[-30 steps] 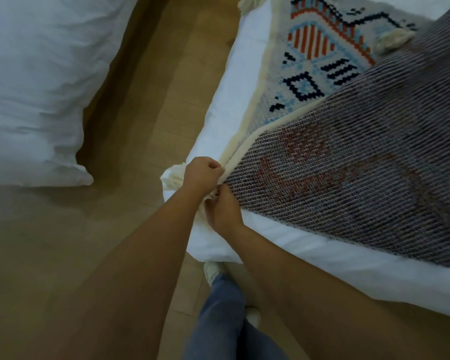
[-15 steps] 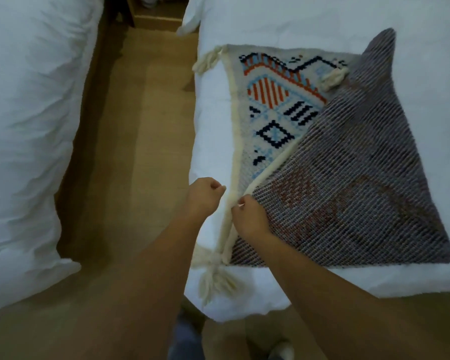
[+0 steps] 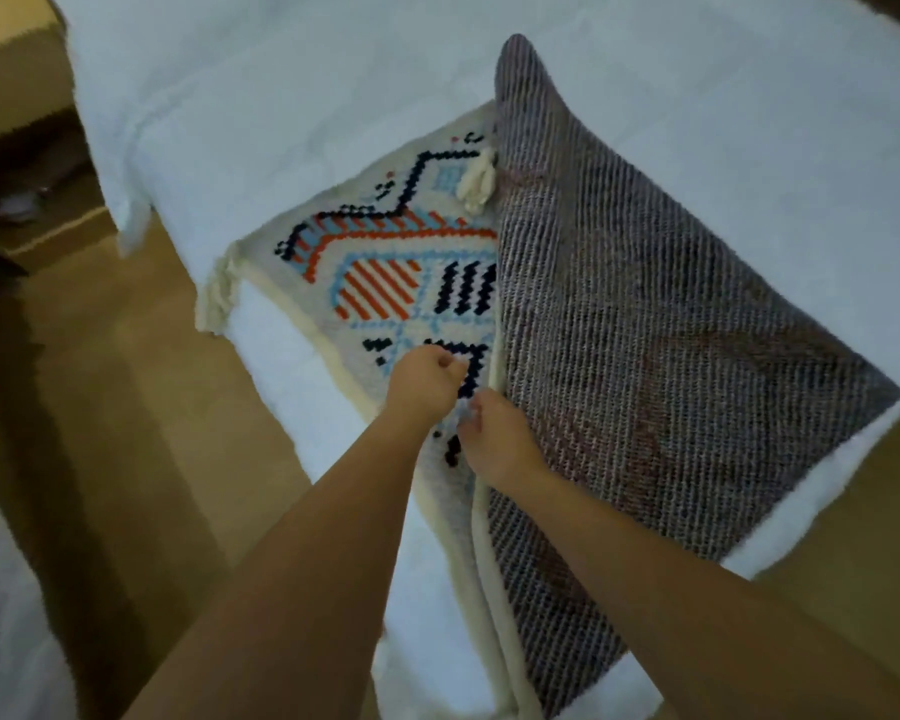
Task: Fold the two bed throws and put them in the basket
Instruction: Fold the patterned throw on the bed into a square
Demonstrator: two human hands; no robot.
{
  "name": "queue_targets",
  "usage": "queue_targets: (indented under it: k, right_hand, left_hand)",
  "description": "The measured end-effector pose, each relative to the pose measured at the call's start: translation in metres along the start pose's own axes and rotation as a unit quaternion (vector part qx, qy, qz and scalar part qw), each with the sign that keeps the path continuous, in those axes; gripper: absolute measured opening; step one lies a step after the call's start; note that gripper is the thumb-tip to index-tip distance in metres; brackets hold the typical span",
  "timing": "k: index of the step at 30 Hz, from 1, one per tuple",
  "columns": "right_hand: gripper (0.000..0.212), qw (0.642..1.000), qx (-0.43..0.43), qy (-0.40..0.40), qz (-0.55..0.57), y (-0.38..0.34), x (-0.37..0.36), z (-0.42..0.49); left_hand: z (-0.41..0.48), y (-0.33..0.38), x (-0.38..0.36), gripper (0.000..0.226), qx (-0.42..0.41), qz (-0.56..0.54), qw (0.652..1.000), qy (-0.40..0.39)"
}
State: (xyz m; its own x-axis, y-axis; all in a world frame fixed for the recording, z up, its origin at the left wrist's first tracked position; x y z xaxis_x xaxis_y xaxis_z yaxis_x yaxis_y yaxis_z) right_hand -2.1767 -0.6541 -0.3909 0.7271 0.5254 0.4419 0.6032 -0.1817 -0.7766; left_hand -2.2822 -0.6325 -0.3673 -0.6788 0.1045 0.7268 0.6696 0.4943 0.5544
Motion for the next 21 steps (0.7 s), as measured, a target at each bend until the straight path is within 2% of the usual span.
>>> queue_targets:
  k: [5,7,10,11,13,16,21]
  right_hand:
    - [0.036,0.997,-0.038,0.066,0.012,-0.014,0.021,0.049]
    - [0.032,0.995,-0.054,0.086,-0.003,-0.021,0.026,0.070]
    - [0.014,0.988,-0.085,0.123,-0.025,-0.027,0.036,0.104]
    - [0.015,0.984,-0.096,0.146,-0.040,-0.027,0.041,0.115]
    - [0.015,0.971,-0.109,0.195,-0.086,-0.028,0.048,0.134]
    - [0.020,0.958,-0.125,0.229,-0.122,-0.034,0.048,0.166]
    - [0.023,0.934,-0.172,0.263,-0.168,-0.030,0.041,0.199]
  left_hand:
    - [0.072,0.028,0.007,0.017,-0.035,0.022,0.998,-0.039]
    - [0.104,0.037,0.011,0.019,-0.048,0.028,0.996,-0.067]
    - [0.155,0.054,0.012,0.017,-0.087,0.049,0.990,-0.103]
    - [0.173,0.060,0.011,0.017,-0.113,0.068,0.986,-0.100]
    - [0.207,0.067,0.015,0.014,-0.173,0.131,0.975,-0.046]
    - [0.256,0.071,0.029,0.037,-0.234,0.219,0.946,0.040]
    - [0.303,0.075,0.031,0.051,-0.246,0.237,0.940,0.005]
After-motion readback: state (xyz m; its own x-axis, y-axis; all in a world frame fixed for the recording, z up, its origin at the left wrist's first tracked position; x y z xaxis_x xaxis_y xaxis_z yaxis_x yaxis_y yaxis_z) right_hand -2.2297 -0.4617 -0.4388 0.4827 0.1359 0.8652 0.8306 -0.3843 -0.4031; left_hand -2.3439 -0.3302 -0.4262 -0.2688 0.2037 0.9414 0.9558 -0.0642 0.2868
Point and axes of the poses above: each hand's wrist, its own z-axis towards the middle knuckle, its own x-axis out of the back of the hand, y = z × x, the point moved 3 cm from there along z, towards the middle knuckle, and after that the axes turned 7 degrees about z, right-handed, at the moved point
